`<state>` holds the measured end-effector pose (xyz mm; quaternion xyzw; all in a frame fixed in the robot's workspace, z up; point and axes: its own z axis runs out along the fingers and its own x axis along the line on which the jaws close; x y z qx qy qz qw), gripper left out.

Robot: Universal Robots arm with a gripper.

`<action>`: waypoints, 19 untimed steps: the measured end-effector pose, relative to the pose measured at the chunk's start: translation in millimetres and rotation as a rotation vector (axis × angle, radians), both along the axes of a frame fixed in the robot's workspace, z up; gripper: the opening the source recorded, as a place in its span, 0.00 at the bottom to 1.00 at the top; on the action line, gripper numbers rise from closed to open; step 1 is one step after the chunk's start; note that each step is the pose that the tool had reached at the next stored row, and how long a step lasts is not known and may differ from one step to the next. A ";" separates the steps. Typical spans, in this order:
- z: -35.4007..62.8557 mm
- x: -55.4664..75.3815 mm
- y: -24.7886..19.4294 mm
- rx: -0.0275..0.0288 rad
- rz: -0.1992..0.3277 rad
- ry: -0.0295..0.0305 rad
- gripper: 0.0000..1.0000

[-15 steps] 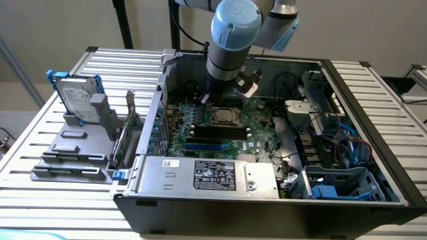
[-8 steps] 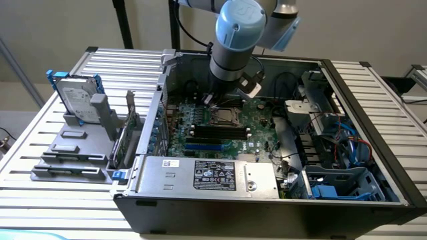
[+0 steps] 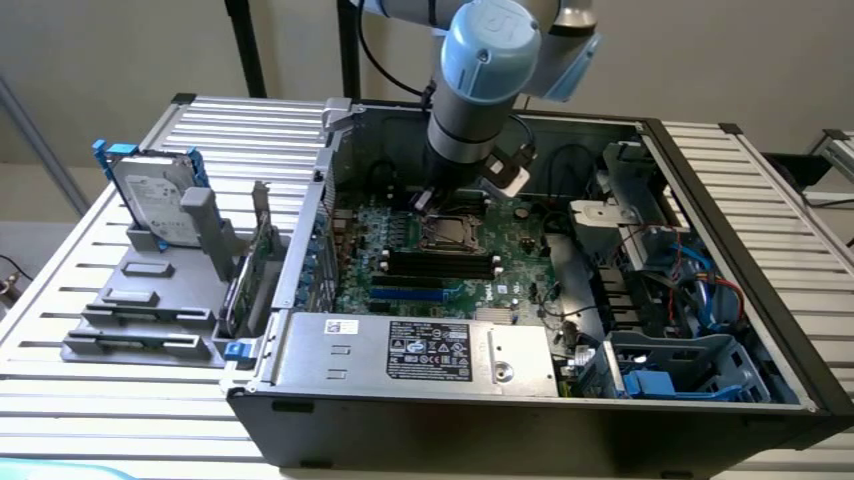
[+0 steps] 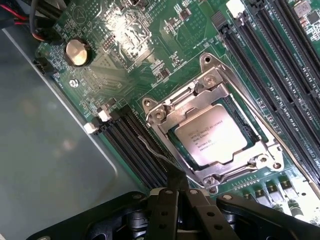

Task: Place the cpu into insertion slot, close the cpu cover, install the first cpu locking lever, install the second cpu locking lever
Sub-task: 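Install the first cpu locking lever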

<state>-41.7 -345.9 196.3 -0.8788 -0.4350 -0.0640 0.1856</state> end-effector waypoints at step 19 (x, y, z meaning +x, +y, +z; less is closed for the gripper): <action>-2.8 6.4 -0.3 -0.0170 0.011 0.0008 0.11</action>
